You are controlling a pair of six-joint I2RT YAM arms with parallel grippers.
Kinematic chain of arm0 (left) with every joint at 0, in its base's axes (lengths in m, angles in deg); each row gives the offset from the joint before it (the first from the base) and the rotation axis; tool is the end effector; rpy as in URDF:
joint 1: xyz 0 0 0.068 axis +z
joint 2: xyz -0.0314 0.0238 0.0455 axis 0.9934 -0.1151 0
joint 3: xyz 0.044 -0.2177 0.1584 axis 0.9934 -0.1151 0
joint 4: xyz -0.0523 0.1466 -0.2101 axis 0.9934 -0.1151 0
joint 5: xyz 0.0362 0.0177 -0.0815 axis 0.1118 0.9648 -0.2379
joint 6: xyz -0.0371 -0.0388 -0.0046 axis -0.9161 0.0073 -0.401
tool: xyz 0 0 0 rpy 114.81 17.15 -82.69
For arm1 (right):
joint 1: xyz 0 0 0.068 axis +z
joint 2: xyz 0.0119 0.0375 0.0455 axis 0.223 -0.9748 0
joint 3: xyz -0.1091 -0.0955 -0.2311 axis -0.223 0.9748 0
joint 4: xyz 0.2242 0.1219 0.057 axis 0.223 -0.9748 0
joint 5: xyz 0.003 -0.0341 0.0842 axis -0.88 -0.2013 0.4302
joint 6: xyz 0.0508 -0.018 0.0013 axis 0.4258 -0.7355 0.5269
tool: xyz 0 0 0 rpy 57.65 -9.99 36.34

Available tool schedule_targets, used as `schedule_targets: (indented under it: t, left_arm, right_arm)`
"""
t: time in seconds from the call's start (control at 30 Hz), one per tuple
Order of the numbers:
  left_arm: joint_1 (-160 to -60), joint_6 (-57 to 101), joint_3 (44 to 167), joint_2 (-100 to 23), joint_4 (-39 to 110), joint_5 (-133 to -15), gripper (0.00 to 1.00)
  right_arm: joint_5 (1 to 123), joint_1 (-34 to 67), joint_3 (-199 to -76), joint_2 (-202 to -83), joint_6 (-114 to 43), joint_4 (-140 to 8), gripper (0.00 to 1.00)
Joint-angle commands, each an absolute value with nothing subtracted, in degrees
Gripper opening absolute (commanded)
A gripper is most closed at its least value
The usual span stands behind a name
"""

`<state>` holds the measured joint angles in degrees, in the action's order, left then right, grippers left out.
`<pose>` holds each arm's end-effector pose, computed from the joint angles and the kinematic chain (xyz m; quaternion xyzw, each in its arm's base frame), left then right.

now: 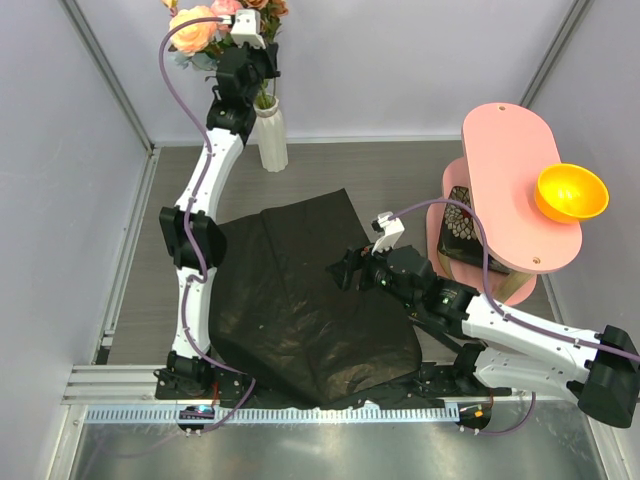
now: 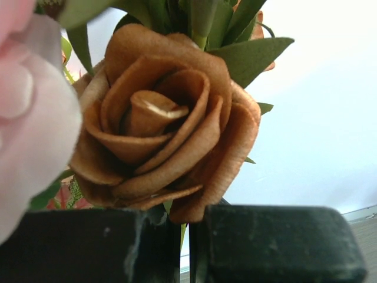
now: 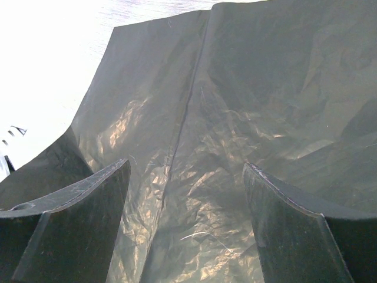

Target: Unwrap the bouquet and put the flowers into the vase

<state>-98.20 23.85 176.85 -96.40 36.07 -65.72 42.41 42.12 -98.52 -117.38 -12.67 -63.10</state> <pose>0.5203 -0.1375 0.4327 0.0270 0.6236 -0.1682 0.7629 0.1368 0.1828 0.2750 -0.1172 0.7956 0.3341 0.4917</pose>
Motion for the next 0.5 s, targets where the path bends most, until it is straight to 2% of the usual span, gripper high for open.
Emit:
schedule_targets:
  t: [0.0, 0.47]
  left_arm:
    - [-97.7, 25.7, 178.6, -93.3, 31.2, -67.5, 0.00]
    - [-97.9, 27.1, 181.5, -92.7, 31.6, -67.5, 0.00]
  right_arm:
    - [42.9, 42.0, -99.2, -117.7, -12.0, -59.6, 0.83]
    - [43.2, 42.0, -99.7, -117.5, -11.7, -59.9, 0.83]
